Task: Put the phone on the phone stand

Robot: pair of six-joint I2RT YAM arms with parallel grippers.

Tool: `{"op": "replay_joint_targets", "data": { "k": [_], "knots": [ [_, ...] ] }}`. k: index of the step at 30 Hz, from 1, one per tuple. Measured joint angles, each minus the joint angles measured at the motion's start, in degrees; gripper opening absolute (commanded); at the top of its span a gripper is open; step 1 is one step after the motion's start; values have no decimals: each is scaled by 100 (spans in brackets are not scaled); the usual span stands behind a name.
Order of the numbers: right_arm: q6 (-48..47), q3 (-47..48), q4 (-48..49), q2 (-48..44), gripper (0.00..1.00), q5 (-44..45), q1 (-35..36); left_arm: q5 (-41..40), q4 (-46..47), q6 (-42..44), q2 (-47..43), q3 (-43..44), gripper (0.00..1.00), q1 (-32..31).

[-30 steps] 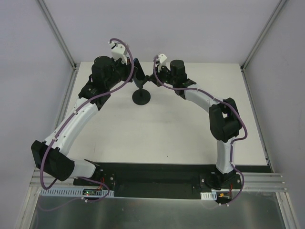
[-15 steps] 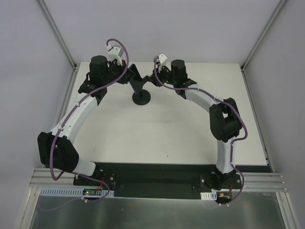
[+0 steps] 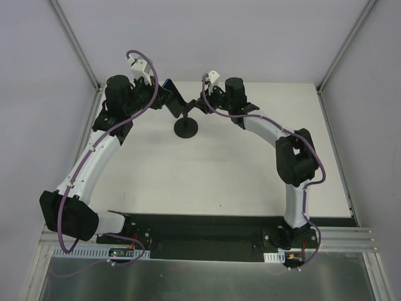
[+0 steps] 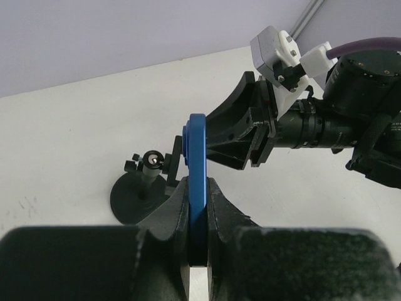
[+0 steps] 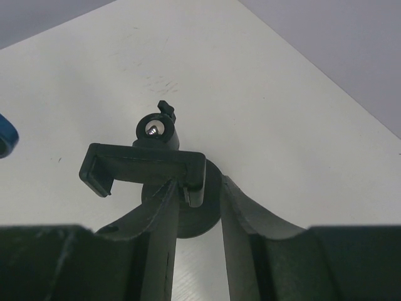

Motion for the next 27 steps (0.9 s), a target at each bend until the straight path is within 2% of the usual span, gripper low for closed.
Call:
{"op": "replay_joint_targets", "data": {
  "k": [5, 18, 23, 27],
  "knots": [
    [-9, 81, 0, 2, 30, -9, 2, 4, 2, 0, 0, -20, 0, 0],
    [-44, 168, -72, 61, 29, -46, 42, -57, -92, 28, -127, -131, 0, 37],
    [-50, 170, -179, 90, 27, -48, 39, -42, -87, 26, -136, -133, 0, 37],
    [-48, 227, -212, 151, 20, -55, 39, 9, -87, 26, -129, -133, 0, 37]
  ]
}}
